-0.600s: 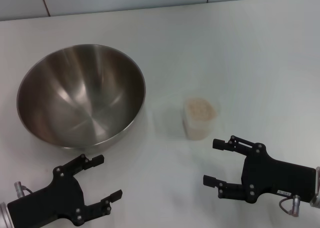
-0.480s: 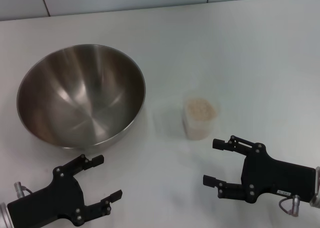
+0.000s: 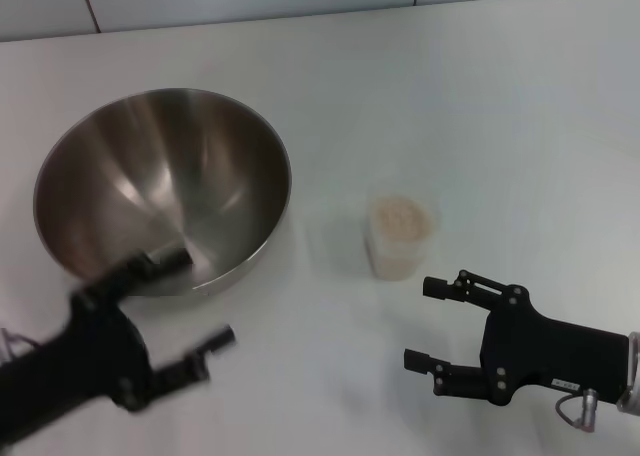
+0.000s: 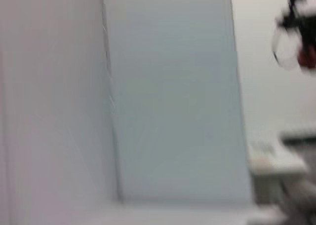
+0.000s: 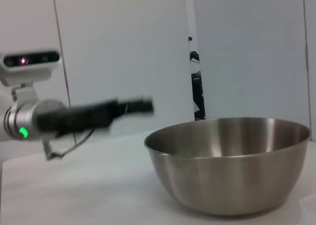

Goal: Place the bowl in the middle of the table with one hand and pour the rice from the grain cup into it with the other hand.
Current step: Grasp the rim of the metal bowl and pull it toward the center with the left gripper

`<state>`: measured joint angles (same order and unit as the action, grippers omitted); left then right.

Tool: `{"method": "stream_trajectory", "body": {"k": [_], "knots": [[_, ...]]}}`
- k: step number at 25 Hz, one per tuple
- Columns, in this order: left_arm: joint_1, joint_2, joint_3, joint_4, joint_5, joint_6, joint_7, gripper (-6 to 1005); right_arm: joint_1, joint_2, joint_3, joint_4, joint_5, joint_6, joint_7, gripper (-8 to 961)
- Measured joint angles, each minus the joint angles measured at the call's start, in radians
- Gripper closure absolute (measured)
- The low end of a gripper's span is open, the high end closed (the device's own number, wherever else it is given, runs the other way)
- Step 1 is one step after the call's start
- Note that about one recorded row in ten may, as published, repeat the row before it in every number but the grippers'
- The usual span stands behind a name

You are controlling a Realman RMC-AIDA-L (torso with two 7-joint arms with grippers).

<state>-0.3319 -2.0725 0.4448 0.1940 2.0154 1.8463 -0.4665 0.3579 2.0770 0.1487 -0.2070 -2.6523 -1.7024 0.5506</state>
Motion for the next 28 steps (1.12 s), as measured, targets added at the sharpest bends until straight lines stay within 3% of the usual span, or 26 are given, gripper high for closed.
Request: {"method": "stream_trajectory", "body": {"k": [3,6,13,19,21,25,26,27,28], "knots": [[-0.015,0.003,-0.087,0.008,-0.080,0.034,-0.117,190,0.001,0.000,0.000,0.001,0.000,0.000,0.000,127],[-0.047,0.004,-0.222,0.083,-0.155,-0.049,-0.366,193,0.001,0.000,0.000,0.001,0.000,0.000,0.000,128],[-0.116,0.000,-0.280,0.237,-0.176,-0.255,-0.634,200,0.005,0.000,0.000,0.001,0.000,-0.006,0.000,128],[-0.146,-0.007,-0.096,0.403,-0.176,-0.413,-0.816,206,0.011,0.000,0.000,0.001,0.000,-0.009,0.008,129],[-0.143,-0.008,0.003,0.458,-0.181,-0.465,-0.868,208,0.012,0.000,0.000,0.001,0.000,-0.009,0.009,129],[-0.127,-0.008,0.104,0.508,-0.199,-0.511,-0.902,212,0.012,0.000,0.000,0.001,0.000,-0.009,0.010,129],[-0.104,-0.008,0.215,0.564,-0.211,-0.576,-0.936,213,0.012,0.000,0.000,0.001,0.000,-0.009,0.010,129],[-0.104,-0.008,0.215,0.564,-0.211,-0.576,-0.936,214,0.012,0.000,0.000,0.001,0.000,-0.009,0.010,129],[-0.089,-0.008,0.279,0.598,-0.215,-0.617,-0.961,215,0.012,0.000,0.000,0.001,0.000,-0.010,0.010,129]]}}
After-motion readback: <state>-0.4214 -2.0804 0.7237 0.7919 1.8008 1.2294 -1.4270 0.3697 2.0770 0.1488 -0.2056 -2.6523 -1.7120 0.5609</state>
